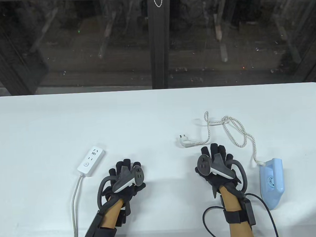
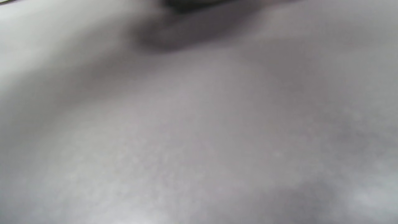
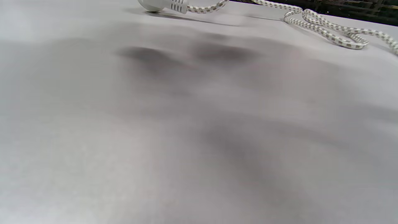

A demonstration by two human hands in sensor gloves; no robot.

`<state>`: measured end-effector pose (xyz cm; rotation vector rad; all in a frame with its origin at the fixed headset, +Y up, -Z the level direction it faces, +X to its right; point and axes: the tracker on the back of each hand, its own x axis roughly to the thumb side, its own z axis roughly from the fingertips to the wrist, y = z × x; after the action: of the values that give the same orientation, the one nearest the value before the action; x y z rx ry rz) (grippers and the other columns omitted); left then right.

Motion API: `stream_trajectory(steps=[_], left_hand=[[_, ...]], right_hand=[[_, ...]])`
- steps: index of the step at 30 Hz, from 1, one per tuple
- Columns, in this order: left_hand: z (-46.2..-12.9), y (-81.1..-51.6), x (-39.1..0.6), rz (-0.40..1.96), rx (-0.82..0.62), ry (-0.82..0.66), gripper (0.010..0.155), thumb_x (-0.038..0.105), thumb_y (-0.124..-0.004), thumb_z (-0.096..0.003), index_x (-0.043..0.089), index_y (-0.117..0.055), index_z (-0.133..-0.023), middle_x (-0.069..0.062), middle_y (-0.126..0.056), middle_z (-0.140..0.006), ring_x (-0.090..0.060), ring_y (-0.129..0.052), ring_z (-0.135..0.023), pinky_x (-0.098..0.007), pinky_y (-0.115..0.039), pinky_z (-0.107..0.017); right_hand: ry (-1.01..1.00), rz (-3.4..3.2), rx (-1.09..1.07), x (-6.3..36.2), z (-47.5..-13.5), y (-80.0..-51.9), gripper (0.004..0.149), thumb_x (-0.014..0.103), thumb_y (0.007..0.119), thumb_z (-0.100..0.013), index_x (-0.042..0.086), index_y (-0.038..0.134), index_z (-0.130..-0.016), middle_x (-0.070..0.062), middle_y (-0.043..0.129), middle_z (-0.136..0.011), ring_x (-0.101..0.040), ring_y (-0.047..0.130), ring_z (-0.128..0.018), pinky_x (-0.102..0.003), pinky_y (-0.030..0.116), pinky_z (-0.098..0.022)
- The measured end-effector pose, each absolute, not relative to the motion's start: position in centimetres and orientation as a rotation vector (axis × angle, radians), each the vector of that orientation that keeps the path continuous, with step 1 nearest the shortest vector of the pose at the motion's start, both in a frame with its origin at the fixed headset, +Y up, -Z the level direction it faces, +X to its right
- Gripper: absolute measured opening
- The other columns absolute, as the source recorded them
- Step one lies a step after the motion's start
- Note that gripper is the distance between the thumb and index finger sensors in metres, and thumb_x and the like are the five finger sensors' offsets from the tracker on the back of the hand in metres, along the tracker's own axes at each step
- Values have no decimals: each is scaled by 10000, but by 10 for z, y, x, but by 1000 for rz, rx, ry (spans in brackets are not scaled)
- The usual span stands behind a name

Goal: Plug the electric iron into the power strip

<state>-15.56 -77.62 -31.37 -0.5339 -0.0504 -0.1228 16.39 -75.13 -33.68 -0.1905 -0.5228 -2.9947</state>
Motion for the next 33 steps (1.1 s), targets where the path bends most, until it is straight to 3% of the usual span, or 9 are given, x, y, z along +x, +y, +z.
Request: stream_trajectory(steps=[13,20,24,30,33], left_hand=[[-319,-755,-170,-42,-469,14,794,621,-419,-454,395,55,-1049,-34,162,-1129,-329,89,-1075,-574,-103,-821],[-326,-733,-210,-35,-321,177,818,630,-422,-452,377,70,-1055,-35,173,-1130,-331,104,-1076,-581,-91,-823],[-330,-737,-243,32,-293,322,848,637,-442,-444,362,77,-1056,-46,170,-1136,-360,111,-1077,-594,-89,-828],[-336,-759,-282,51,-421,497,901,652,-470,-436,329,109,-1047,-155,132,-1141,-472,6,-1095,-642,-227,-844],[-338,-767,-291,77,-467,544,929,649,-497,-436,294,103,-1050,-209,45,-1164,-491,-153,-1128,-632,-328,-855]], right_hand=[[-512,-3000,-187,163,-337,-751,811,538,468,-570,159,-28,-1087,-292,-89,-1136,-568,10,-996,-738,251,-695],[-501,-2995,-184,162,-337,-751,811,538,470,-570,163,-28,-1088,-290,-89,-1136,-567,11,-997,-742,242,-692],[-505,-2993,-184,161,-337,-752,810,538,471,-570,166,-30,-1087,-292,-90,-1136,-566,11,-997,-743,243,-691],[-519,-2992,-190,160,-336,-752,806,536,471,-571,172,-31,-1085,-293,-95,-1133,-567,8,-995,-742,244,-692],[-518,-2991,-197,158,-336,-752,805,536,471,-571,174,-32,-1085,-294,-95,-1132,-569,12,-995,-743,247,-692]])
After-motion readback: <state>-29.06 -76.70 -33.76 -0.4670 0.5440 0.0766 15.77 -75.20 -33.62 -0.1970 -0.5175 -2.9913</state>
